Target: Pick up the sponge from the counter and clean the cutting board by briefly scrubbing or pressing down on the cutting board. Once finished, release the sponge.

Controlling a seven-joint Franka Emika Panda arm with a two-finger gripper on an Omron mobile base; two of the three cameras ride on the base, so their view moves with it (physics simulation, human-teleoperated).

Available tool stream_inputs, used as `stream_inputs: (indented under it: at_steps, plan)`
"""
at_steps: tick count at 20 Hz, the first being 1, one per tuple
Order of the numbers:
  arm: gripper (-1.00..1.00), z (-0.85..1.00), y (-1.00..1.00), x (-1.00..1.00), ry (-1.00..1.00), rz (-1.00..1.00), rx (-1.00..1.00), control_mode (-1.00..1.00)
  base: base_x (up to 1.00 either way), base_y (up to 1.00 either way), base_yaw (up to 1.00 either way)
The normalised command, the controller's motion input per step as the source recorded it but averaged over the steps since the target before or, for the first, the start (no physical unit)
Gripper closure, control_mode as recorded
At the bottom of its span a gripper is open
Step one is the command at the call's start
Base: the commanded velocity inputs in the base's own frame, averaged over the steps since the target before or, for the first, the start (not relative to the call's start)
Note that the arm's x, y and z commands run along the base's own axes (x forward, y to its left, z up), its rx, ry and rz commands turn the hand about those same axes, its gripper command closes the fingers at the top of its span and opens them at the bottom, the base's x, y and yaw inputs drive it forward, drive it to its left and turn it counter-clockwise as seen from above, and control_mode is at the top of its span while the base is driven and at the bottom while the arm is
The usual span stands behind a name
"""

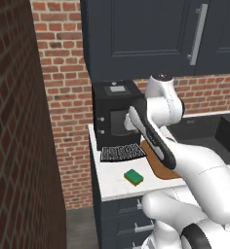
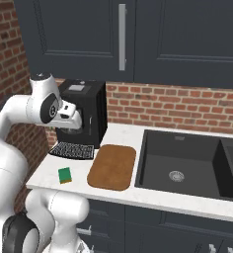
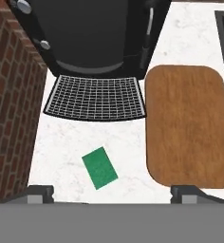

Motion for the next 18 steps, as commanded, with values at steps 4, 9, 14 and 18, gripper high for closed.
stream_inputs:
  at_steps: [4, 9, 14, 18]
  plan:
    - [-1.00, -0.45, 0.31, -0.01, 0.03, 0.03, 0.00, -1.00, 0.00, 0.00, 0.00]
    - [-1.00, -0.50, 0.07, -0.03, 0.09, 0.05, 0.00, -1.00, 0.00, 0.00, 0.00]
    - [-1.00, -0.50, 0.00, 0.00, 0.10, 0.05, 0.00, -1.00, 0.00, 0.00, 0.00]
    - [-1.00, -0.44, 0.00, 0.00, 0.16, 0.06, 0.00, -1.00, 0.00, 0.00, 0.00]
